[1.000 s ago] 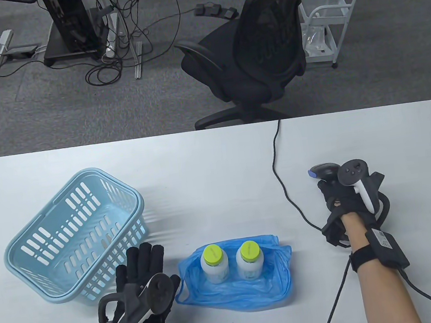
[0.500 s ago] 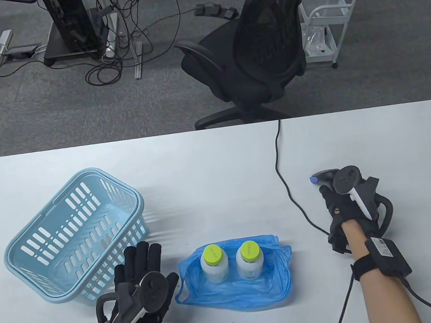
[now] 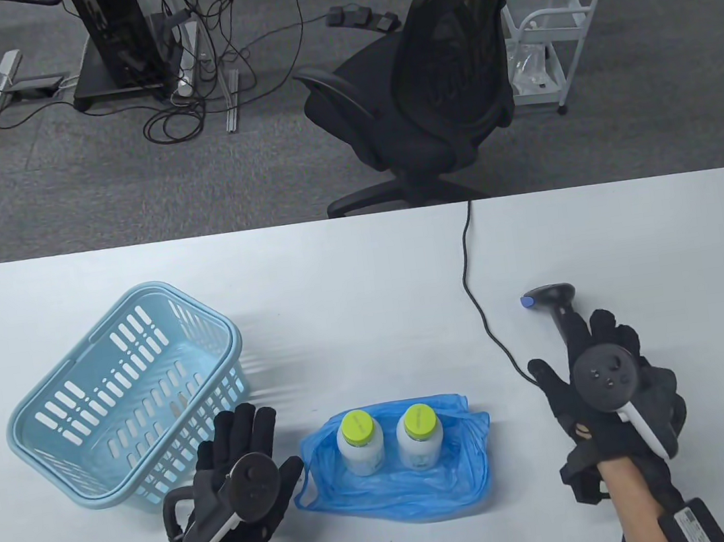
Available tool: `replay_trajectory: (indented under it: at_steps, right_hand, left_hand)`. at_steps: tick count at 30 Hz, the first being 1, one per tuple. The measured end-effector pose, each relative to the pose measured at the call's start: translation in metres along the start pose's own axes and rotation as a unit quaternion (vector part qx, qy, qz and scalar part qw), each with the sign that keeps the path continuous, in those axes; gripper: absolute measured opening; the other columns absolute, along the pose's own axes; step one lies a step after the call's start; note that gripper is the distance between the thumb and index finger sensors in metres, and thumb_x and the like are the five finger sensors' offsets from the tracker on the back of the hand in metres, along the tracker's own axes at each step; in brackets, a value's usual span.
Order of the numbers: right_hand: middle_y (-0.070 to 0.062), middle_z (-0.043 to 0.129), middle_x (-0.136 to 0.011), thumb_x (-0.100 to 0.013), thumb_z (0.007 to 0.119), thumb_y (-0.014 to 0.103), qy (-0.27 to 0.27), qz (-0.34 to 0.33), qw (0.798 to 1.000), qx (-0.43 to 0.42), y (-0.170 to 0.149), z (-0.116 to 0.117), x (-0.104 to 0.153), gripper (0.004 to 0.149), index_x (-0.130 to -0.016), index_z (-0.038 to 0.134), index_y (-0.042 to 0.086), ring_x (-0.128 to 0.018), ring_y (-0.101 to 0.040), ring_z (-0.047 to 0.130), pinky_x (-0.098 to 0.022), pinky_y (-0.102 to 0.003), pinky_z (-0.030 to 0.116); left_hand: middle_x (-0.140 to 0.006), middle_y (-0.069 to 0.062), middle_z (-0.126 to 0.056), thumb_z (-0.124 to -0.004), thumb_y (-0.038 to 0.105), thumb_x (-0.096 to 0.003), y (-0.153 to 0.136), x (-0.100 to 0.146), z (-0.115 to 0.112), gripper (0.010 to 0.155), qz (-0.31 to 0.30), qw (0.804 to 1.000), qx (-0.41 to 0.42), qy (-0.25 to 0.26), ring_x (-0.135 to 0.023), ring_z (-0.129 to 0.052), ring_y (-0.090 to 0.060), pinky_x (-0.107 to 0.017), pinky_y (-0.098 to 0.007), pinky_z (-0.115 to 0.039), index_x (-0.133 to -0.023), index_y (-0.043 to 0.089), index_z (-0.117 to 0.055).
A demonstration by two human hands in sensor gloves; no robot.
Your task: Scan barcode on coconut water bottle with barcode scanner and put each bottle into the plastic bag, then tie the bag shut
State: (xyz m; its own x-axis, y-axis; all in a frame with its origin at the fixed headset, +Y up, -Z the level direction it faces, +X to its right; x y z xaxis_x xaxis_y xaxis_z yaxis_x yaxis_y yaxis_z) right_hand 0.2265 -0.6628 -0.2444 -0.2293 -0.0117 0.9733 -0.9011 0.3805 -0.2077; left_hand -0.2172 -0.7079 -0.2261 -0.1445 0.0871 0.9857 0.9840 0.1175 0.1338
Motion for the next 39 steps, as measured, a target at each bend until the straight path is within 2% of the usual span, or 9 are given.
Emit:
replay_trajectory:
  at_steps: [11,15,17,20,24,30,33,36,39]
  right_hand:
    - [-0.016,0.028,-0.121,-0.054,0.065,0.06,0.025,-0.002,1.0,0.0,-0.012,0.04,0.012,0.079,-0.114,0.035,0.019,-0.108,-0.053,0.026,-0.072,-0.073,0.034]
    - [-0.012,0.047,-0.12,-0.056,0.07,0.049,0.126,-0.093,0.986,-0.062,-0.01,0.062,0.009,0.068,-0.112,0.044,0.022,-0.109,-0.05,0.037,-0.073,-0.072,0.038]
    - [-0.011,0.048,-0.119,-0.056,0.076,0.041,0.163,-0.095,0.982,-0.011,-0.004,0.074,0.008,0.064,-0.11,0.045,0.028,-0.109,-0.049,0.038,-0.073,-0.072,0.038]
    - [-0.011,0.04,-0.121,-0.052,0.08,0.048,0.188,-0.108,0.972,0.093,0.007,0.092,0.008,0.078,-0.112,0.036,0.024,-0.109,-0.05,0.033,-0.074,-0.072,0.036]
    - [-0.018,0.028,-0.121,-0.048,0.079,0.057,0.253,-0.138,0.957,0.035,0.017,0.112,0.006,0.089,-0.113,0.03,0.02,-0.106,-0.055,0.023,-0.071,-0.074,0.031]
    - [-0.021,0.034,-0.119,-0.05,0.075,0.057,0.268,-0.156,0.95,-0.033,0.03,0.122,0.01,0.084,-0.113,0.036,0.018,-0.103,-0.056,0.029,-0.069,-0.075,0.031]
    - [-0.017,0.053,-0.115,-0.051,0.077,0.052,0.229,-0.152,0.96,-0.055,0.035,0.118,0.01,0.069,-0.108,0.056,0.019,-0.103,-0.054,0.041,-0.069,-0.073,0.037]
    - [-0.008,0.075,-0.102,-0.051,0.081,0.045,0.176,-0.129,0.972,-0.085,0.033,0.109,0.008,0.042,-0.088,0.081,0.025,-0.102,-0.047,0.059,-0.07,-0.071,0.044]
    - [-0.003,0.083,-0.095,-0.051,0.082,0.042,0.153,-0.124,0.976,-0.091,0.027,0.1,0.006,0.038,-0.083,0.086,0.023,-0.1,-0.042,0.069,-0.07,-0.068,0.049]
  left_hand:
    - [-0.132,-0.009,-0.03,-0.064,0.063,-0.0638,-0.005,-0.01,-0.004,0.081,-0.01,0.999,0.04,-0.02,-0.122,-0.032,-0.042,-0.081,-0.067,-0.04,-0.126,0.022,-0.032]
    - [-0.133,-0.01,-0.04,-0.062,0.071,-0.0612,-0.01,-0.015,-0.015,0.086,-0.037,0.989,0.104,-0.094,-0.121,-0.042,-0.044,-0.081,-0.069,-0.043,-0.127,0.021,-0.038]
    - [-0.133,-0.012,-0.039,-0.062,0.073,-0.0603,-0.013,-0.015,-0.019,0.09,-0.04,0.977,0.152,-0.146,-0.121,-0.038,-0.046,-0.08,-0.071,-0.037,-0.127,0.019,-0.038]
    - [-0.134,-0.015,-0.029,-0.066,0.077,-0.0581,-0.012,-0.011,-0.019,0.099,-0.039,0.965,0.158,-0.208,-0.121,-0.023,-0.052,-0.078,-0.074,-0.023,-0.129,0.016,-0.032]
    - [-0.134,-0.014,-0.033,-0.075,0.074,-0.0562,0.0,-0.013,-0.024,0.096,-0.034,0.966,0.096,-0.238,-0.121,-0.026,-0.051,-0.078,-0.074,-0.023,-0.127,0.017,-0.043]
    - [-0.125,-0.005,-0.06,-0.08,0.045,-0.0648,0.004,-0.019,-0.023,0.043,-0.015,0.98,0.04,-0.195,-0.119,-0.051,-0.044,-0.079,-0.072,-0.032,-0.104,0.028,-0.081]
    - [-0.122,-0.004,-0.066,-0.077,0.042,-0.0661,0.0,-0.018,-0.019,0.038,-0.019,0.982,0.086,-0.168,-0.117,-0.055,-0.043,-0.079,-0.071,-0.034,-0.1,0.026,-0.084]
    - [-0.119,-0.004,-0.069,-0.076,0.04,-0.0663,-0.001,-0.017,-0.012,0.037,-0.028,0.982,0.119,-0.141,-0.116,-0.057,-0.043,-0.079,-0.071,-0.035,-0.098,0.024,-0.084]
    - [-0.118,-0.003,-0.069,-0.075,0.04,-0.0663,-0.003,-0.014,-0.005,0.037,-0.037,0.982,0.147,-0.115,-0.116,-0.059,-0.043,-0.079,-0.071,-0.035,-0.098,0.023,-0.084]
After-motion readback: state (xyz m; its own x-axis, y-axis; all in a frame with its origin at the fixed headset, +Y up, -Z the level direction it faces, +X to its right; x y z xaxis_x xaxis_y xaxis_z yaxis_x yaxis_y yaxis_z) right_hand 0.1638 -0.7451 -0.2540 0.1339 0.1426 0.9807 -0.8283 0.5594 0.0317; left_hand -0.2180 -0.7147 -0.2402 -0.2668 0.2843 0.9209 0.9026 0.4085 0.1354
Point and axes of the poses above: the tracker on the back of each hand, its own y axis roughly to the thumb side, its own x axis roughly from the fingertips to the wrist, z = x × y, the point moved 1 cm from there along -x, roughly from the wrist to the fingertips
